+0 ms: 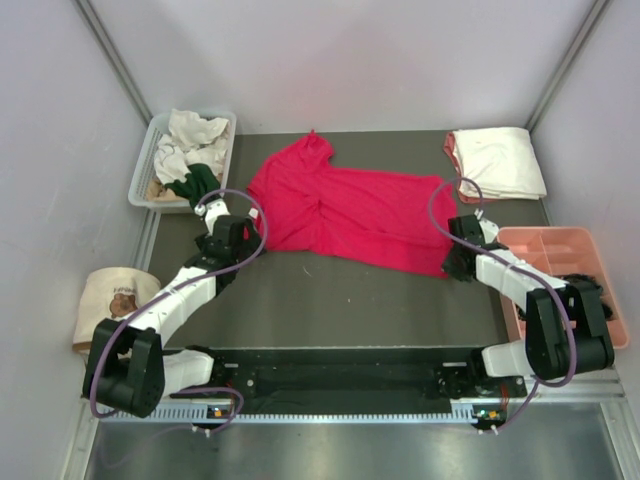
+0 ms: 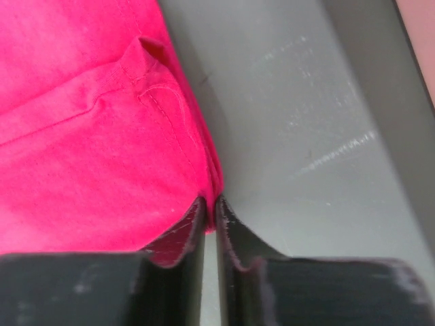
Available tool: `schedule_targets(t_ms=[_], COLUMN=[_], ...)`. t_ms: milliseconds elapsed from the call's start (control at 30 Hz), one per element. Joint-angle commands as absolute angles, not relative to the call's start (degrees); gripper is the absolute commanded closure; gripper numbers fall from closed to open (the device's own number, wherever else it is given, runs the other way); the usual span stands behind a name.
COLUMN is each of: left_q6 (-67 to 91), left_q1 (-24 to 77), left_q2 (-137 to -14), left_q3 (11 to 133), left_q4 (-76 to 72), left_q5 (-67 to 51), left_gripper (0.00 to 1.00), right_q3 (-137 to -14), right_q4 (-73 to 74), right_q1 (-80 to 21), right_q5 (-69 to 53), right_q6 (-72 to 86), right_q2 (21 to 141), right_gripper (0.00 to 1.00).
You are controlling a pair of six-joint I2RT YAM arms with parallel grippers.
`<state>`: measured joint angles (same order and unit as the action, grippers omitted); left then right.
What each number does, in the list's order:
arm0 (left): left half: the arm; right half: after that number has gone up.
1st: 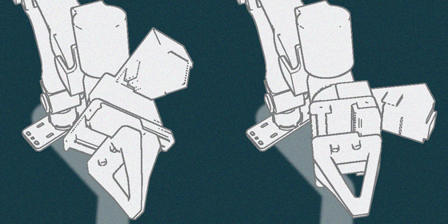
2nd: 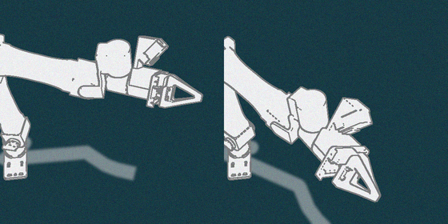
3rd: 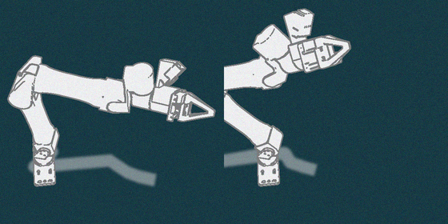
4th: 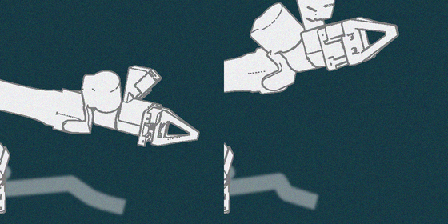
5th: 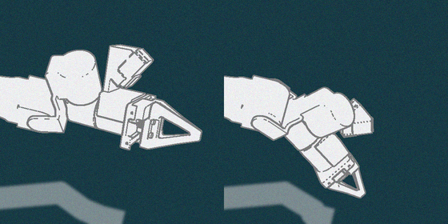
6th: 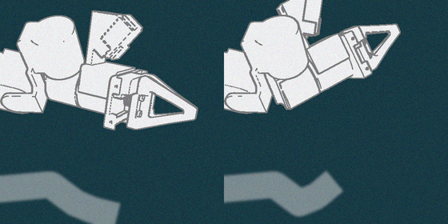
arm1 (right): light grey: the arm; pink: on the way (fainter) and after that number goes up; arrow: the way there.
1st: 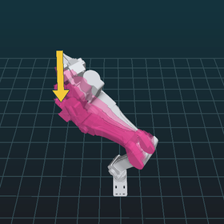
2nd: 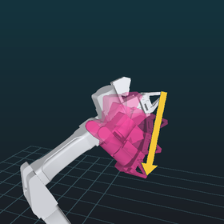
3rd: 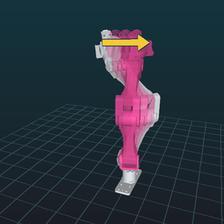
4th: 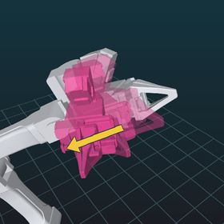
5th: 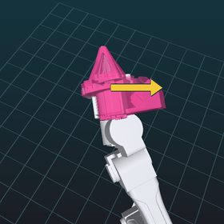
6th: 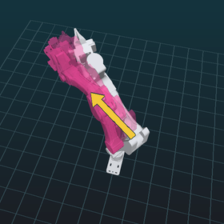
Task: Fold and stack the t-shirts
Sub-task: Fold the flattened tshirt in 1/3 of the way
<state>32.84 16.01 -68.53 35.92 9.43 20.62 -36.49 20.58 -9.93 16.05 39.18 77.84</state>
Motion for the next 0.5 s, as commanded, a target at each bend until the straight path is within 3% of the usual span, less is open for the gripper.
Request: schedule_targets(t_ms=[0, 467], left_q6=[32.8, 34.3], left_q1=[15.2, 14.1], left_q2=[-67.4, -76.1], left_q3=[35.5, 37.3], left_q4=[6.8, 3.5], left_q5=[21.7, 23.4], left_gripper=[0.01, 0.01], right_q3=[-37.3, -36.9], right_q4=[20.8, 20.1], right_q1=[-9.5, -9.5], right_q5=[14.9, 14.3], right_q6=[39.6, 39.2], right_q2=[79.9, 79.3], right_gripper=[1.00, 1.00])
